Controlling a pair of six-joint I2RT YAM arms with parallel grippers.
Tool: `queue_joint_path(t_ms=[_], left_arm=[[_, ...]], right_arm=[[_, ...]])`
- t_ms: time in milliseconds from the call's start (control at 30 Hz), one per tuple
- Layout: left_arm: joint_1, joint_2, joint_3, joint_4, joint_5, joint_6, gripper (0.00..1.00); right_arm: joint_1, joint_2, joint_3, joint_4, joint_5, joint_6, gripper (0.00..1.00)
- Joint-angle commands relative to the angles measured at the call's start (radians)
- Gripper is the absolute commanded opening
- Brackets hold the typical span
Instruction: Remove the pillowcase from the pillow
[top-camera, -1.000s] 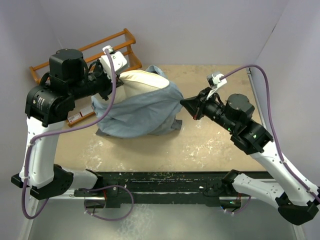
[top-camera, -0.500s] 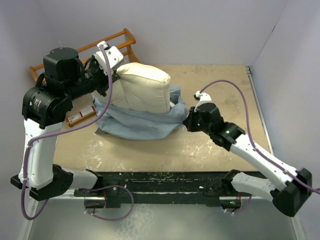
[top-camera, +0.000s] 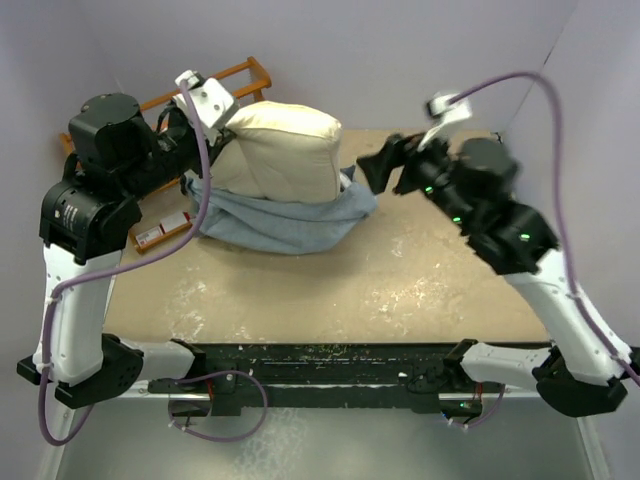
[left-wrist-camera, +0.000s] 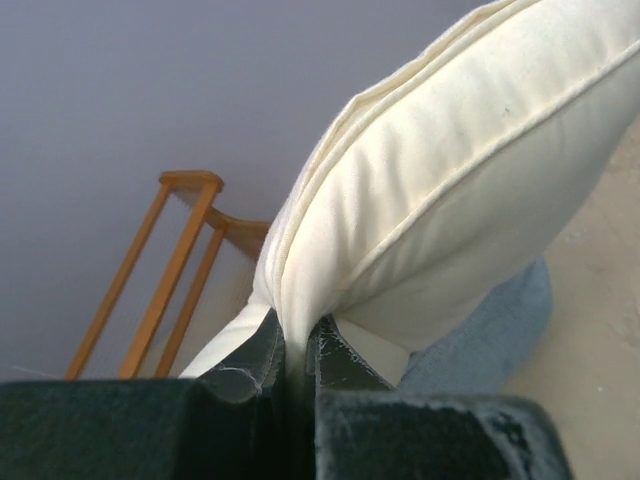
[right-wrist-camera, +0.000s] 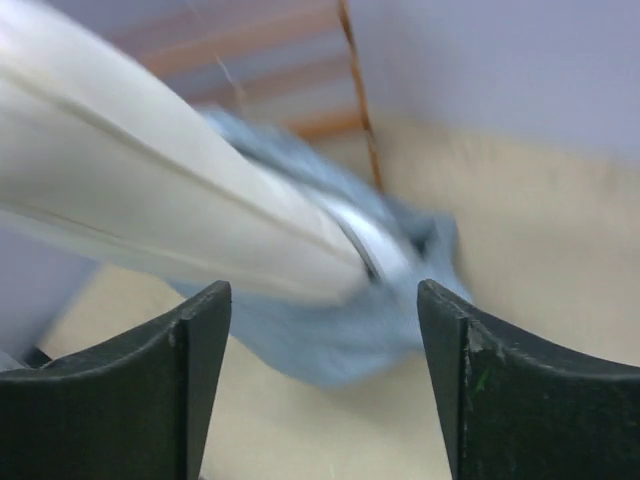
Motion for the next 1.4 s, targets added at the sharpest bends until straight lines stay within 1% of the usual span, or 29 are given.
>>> queue_joint_path(t_ms=[0, 67, 133, 333, 400, 467, 567, 667, 800, 933, 1033, 1133, 1300, 1367], left_arm=[[0.002, -0.013, -0.027, 0.092, 0.160, -0.014, 0.00], [0.001, -0.010, -0.062, 0.061, 0.187, 0.002, 0.00], [0.002, -0.013, -0.091, 0.039, 0.205, 0.018, 0.00], [0.002, -0.007, -0.136, -0.045, 0.270, 0.049, 0.00], [0.002, -0.015, -0.154, -0.048, 0.283, 0.057, 0.00], [0.002, -0.026, -0.161, -0.046, 0.307, 0.062, 0.00], [0.002, -0.024, -0.141, -0.077, 0.359, 0.074, 0.00], [0.002, -0.011, -0.105, -0.137, 0.401, 0.101, 0.00], [0.002, -0.017, -0.104, -0.186, 0.408, 0.131, 0.00], [0.001, -0.039, -0.133, -0.185, 0.416, 0.146, 0.00], [0.002, -0.034, -0.119, -0.185, 0.424, 0.141, 0.00], [0.002, -0.025, -0.097, -0.182, 0.432, 0.130, 0.00], [0.002, -0.014, -0.054, -0.184, 0.442, 0.121, 0.00], [0.002, -0.011, -0.036, -0.187, 0.450, 0.119, 0.00]], right_arm=[[0.025, 0.039, 0.317, -0.021, -0.226, -0.199, 0.80], [0.066, 0.091, 0.399, -0.053, -0.275, -0.251, 0.83], [0.133, 0.139, 0.452, -0.093, -0.269, -0.323, 0.84], [0.248, 0.232, 0.478, -0.114, -0.376, -0.399, 0.86], [0.291, 0.263, 0.482, -0.138, -0.378, -0.414, 0.87], [0.313, 0.308, 0.497, -0.178, -0.325, -0.442, 0.87], [0.315, 0.348, 0.506, -0.207, -0.241, -0.473, 0.87], [0.316, 0.352, 0.507, -0.211, -0.147, -0.493, 0.87], [0.316, 0.314, 0.546, -0.215, -0.182, -0.506, 0.88], [0.314, 0.283, 0.571, -0.216, -0.182, -0.516, 0.91], [0.314, 0.313, 0.589, -0.271, -0.196, -0.513, 0.93], [0.314, 0.351, 0.568, -0.304, -0.227, -0.504, 0.93], [0.314, 0.412, 0.538, -0.304, -0.243, -0.511, 0.94], [0.312, 0.424, 0.519, -0.265, -0.194, -0.521, 0.91]])
